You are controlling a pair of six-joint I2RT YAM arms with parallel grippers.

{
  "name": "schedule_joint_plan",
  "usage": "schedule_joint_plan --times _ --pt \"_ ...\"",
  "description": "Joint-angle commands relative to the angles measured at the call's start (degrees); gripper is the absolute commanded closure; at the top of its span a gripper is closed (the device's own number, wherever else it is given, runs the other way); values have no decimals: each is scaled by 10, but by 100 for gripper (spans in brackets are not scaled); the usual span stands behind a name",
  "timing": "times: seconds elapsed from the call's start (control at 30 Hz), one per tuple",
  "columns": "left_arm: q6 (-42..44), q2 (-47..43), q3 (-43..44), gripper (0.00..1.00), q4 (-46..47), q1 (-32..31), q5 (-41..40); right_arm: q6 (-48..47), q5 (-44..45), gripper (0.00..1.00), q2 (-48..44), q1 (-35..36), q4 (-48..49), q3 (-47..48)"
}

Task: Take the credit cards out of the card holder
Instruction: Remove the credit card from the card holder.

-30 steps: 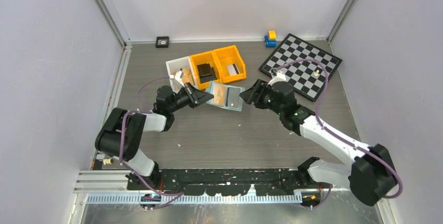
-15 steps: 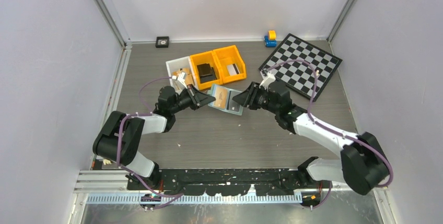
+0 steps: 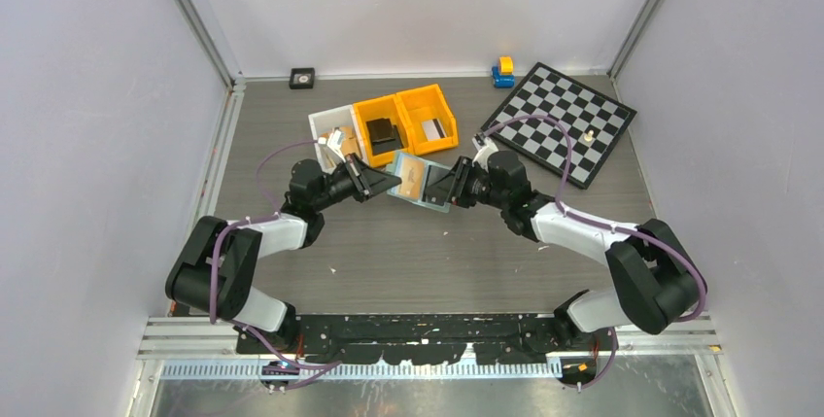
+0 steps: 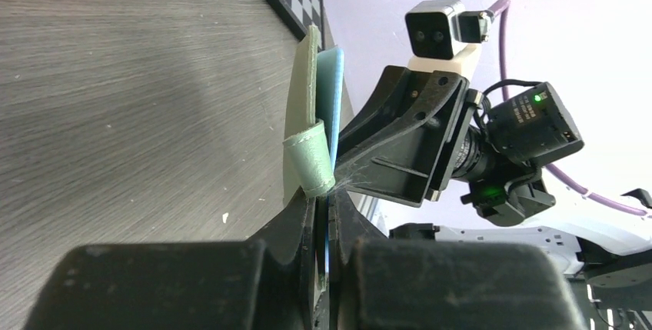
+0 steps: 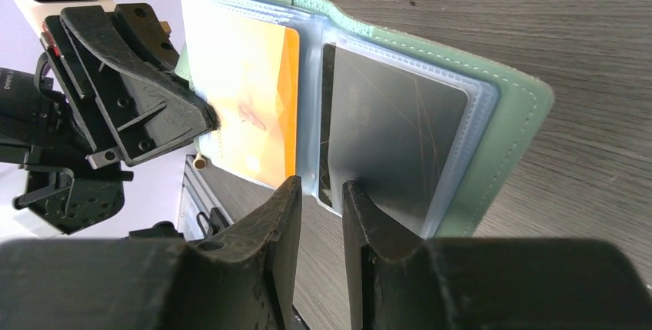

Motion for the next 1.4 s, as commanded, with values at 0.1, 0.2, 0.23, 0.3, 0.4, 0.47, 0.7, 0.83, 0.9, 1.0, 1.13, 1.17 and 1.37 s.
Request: schedule_joint_plan --times 0.1,0.2,0.23,0.3,0.4,0.47,0.7,0.83,0.9,1.0,1.13,1.17,1.37 --pt "-57 1 2 100 103 -3 37 41 -44 69 2 -4 102 4" --pt "-76 14 0 100 139 -3 43 52 -52 68 4 -6 122 -1" --pt "-80 18 1 100 147 -4 44 55 -53 68 6 -7 122 0" --pt "-87 25 2 100 157 -7 47 61 -57 68 10 -9 128 0" --pt "-82 34 11 100 158 -16 51 72 -66 68 19 -13 143 -1" --pt "-82 35 9 100 161 -17 47 80 -70 72 21 -18 152 -4" --pt "-71 40 9 100 151 -17 42 119 -91 79 8 -34 232 -35" --pt "-68 55 10 100 149 -17 41 132 -104 84 3 -35 271 -44" --pt "-69 63 11 100 150 -17 40 135 -112 86 3 -35 282 -46" --pt "-68 69 14 100 150 -20 40 145 -128 87 10 -35 299 -41" --pt "-67 73 17 100 150 -25 41 154 -137 87 23 -35 314 -37" --pt "-67 74 17 100 150 -25 41 155 -139 87 24 -35 315 -37" --pt "-66 73 19 100 150 -27 43 149 -131 91 28 -35 284 -27"
